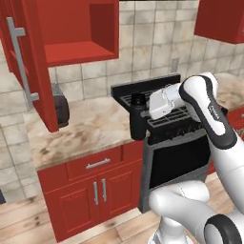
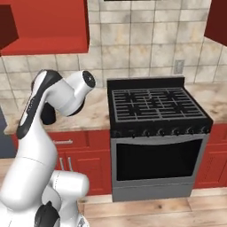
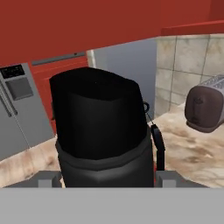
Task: Pick the water bottle from the counter and place it in the open cabinet.
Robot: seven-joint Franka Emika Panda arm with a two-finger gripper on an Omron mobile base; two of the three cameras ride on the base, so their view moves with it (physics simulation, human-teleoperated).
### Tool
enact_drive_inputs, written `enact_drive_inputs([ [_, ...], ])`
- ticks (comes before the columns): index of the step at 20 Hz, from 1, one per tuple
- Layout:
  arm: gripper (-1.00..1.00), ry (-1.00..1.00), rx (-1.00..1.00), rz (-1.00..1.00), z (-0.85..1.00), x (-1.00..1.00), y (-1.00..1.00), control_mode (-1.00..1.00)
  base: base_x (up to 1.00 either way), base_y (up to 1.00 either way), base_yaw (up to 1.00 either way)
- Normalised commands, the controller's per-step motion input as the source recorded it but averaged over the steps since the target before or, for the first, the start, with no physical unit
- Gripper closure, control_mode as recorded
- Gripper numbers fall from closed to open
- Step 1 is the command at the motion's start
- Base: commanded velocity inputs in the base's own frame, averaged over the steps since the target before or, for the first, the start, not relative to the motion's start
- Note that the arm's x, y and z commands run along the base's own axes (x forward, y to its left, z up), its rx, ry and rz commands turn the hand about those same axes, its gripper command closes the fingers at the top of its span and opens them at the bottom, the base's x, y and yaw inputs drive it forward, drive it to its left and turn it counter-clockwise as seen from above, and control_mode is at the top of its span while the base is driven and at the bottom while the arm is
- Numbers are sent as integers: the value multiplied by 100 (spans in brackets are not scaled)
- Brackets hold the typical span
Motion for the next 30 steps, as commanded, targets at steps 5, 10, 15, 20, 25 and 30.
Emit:
enact_drive_inputs([
  [5, 100, 0, 0, 0, 0, 0, 0, 100, 79, 4, 0],
  [10, 100, 0, 0, 0, 0, 0, 0, 100, 91, 4, 2],
  [15, 100, 0, 0, 0, 0, 0, 0, 100, 47, 0, 16],
  [20, 100, 0, 0, 0, 0, 0, 0, 100, 2, 1, 18],
  [25, 100, 0, 0, 0, 0, 0, 0, 100, 4, 0, 13],
  [30, 100, 0, 0, 0, 0, 0, 0, 100, 64, 0, 20],
])
